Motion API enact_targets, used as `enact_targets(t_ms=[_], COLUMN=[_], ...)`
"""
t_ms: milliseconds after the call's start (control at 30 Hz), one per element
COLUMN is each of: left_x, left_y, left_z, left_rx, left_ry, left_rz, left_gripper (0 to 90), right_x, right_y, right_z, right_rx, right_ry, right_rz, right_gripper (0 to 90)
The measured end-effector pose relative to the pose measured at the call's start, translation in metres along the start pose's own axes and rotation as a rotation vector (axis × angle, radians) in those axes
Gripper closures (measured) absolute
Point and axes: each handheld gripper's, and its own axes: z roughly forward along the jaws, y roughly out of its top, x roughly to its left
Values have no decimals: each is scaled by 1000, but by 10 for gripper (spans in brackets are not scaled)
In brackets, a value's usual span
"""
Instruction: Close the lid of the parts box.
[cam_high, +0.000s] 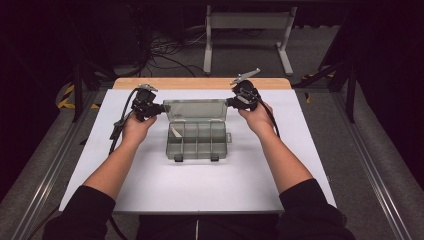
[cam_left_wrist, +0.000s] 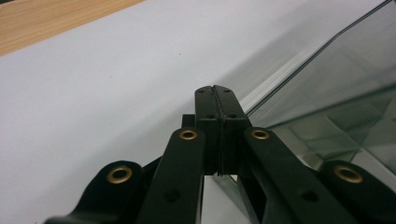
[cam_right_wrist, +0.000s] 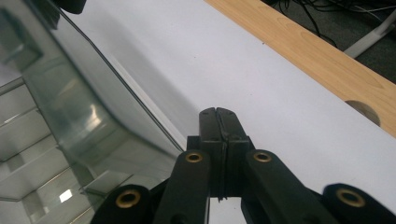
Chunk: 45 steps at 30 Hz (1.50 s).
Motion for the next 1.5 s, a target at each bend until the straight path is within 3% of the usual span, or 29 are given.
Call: enact_targets(t_ms=[133,533,633,733,933,1300,1500], left_x=[-4,-12,-12,-15,-23,-32,-42], left_y=[2,1,0,-1,-2,-6,-10], left_z=[-3,-11,-13,-14,-12,-21,-27], left_rx=[-6,-9,-10,-6,61,111,161], left_ry=[-7,-28,-45,-48,-29,-73,-98], left_rz=[23,28,16,30,77,93,125], left_gripper=[892,888,884,884,884,885,885], right_x=[2,14,16,19,25,37,46], right_y=[-1,-3,-3,-4,-7,-12,-17], right_z=[-6,-19,-20,-22,-23,-23,-22], right_rx=[-13,-32,-29,-15,21,76,125], right_ry=[7,31,36,38,58,120,153], right_rz=[-2,-31,-34,-46,-66,-100,-122], right_gripper=[900,900,900,900,900,900,900])
